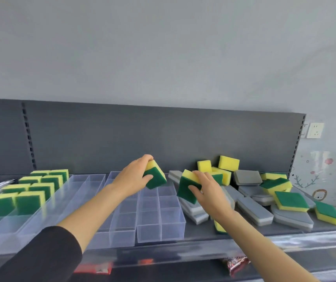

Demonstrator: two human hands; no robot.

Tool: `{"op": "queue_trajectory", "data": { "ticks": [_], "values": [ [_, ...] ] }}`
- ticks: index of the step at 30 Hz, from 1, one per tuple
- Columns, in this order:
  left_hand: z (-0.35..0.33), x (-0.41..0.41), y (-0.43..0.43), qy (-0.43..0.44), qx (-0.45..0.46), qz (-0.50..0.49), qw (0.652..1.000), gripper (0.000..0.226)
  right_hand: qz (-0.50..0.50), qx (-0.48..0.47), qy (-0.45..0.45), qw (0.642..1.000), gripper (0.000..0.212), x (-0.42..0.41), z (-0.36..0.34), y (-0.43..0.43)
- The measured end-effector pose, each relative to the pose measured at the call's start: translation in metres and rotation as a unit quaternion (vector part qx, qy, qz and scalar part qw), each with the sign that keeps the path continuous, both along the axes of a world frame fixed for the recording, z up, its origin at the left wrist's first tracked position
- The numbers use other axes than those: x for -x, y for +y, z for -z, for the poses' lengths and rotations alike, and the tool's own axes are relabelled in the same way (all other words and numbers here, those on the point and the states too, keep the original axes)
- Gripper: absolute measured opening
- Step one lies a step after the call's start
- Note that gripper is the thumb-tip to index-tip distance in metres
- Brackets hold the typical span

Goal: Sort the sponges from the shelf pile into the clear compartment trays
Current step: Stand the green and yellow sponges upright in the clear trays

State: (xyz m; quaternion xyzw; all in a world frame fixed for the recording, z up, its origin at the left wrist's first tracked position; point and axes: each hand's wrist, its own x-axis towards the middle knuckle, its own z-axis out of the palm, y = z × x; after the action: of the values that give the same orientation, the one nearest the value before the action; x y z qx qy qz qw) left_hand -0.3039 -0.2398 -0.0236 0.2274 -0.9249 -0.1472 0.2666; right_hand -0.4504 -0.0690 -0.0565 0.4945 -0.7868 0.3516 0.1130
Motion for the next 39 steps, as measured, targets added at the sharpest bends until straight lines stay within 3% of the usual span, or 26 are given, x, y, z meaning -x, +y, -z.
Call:
{"op": "queue_trajectory", "data": {
  "ticks": [10, 25, 39],
  "values": [
    [-0.01, -0.096, -0.072, 0.003, 0.003, -0.069, 0.998, 0.032, -0.069, 0.003, -0.028, 0.997, 0.039, -0.076, -0.006, -0.1],
    [-0.005, -0.261, -0.174, -0.001, 0.002, -0.117, 0.993, 0.044, -0.19, 0.02, -0.069, 0.979, 0.031, -0.214, -0.003, -0.237],
    [0.028, -0.339, -0.22, -0.102, -0.081, -0.085, 0.988, 0.044, -0.27, -0.019, -0.137, 0.953, 0.033, -0.291, 0.025, -0.283]
  ]
}}
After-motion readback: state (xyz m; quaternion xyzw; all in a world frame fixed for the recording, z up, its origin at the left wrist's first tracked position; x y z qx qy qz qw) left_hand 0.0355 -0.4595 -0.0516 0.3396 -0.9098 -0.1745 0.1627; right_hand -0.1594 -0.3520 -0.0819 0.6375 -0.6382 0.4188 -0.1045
